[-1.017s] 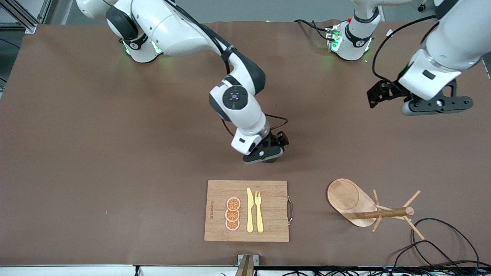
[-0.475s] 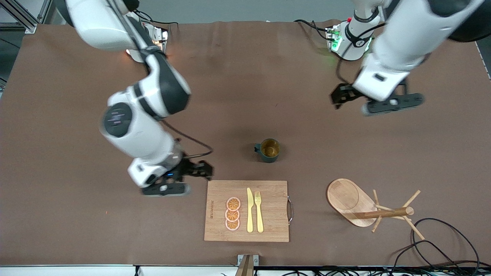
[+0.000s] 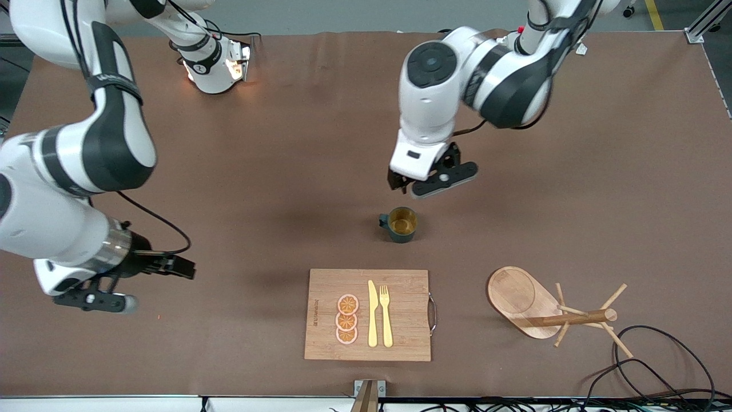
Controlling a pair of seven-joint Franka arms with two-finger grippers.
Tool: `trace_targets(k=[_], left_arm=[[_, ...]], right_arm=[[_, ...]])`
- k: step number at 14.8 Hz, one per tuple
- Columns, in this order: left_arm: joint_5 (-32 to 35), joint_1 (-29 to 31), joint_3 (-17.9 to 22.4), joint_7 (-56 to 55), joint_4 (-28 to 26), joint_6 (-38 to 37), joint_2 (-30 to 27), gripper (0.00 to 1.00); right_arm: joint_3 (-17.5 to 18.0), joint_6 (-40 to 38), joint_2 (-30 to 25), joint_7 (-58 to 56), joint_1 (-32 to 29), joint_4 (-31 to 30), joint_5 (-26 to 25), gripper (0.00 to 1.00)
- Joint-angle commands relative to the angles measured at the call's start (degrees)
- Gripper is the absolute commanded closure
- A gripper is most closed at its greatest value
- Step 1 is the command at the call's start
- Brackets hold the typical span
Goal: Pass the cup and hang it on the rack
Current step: 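Set the mug down and open the right gripper while the left gripper approaches, then lower the left gripper onto the mug handle and close it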
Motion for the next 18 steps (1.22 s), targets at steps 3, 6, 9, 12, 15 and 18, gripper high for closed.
trace_targets(k=[3,6,9,12,15,18], left_arm=[[3.9,-1.9,0.4,-7.2,2.1,4.9,5.0,0.0],[8.5,-5.3,0.5,-19.0,2.5,7.3,8.5,0.0],[12.9,-9.7,0.9,-31.6,6.3,8.2,13.9,0.04],[19.4,-14.3,1.9,-44.9,7.5,8.2,17.8,0.05],[20.7,-17.4,3.4,-50.8,7.8,8.2,20.5,0.06],[20.7,-22.7,8.8,-56.6,11.9,8.3,25.3,0.07]], right_arm=[[1.2,-1.2,-10.9,0.0,-5.7,-12.0,-1.0,0.0],[1.3,-1.1,-17.0,-3.8,-7.3,-17.5,-0.7,0.0],[1.3,-1.1,-24.1,-6.2,-8.6,-24.2,-0.4,0.0],[1.3,-0.9,-29.8,-7.0,-9.0,-29.7,-0.4,0.0],[1.2,-1.1,-32.8,-11.0,-9.1,-30.9,-0.5,0.0],[1.2,-0.9,-35.0,-15.5,-10.8,-32.5,-0.6,0.0]])
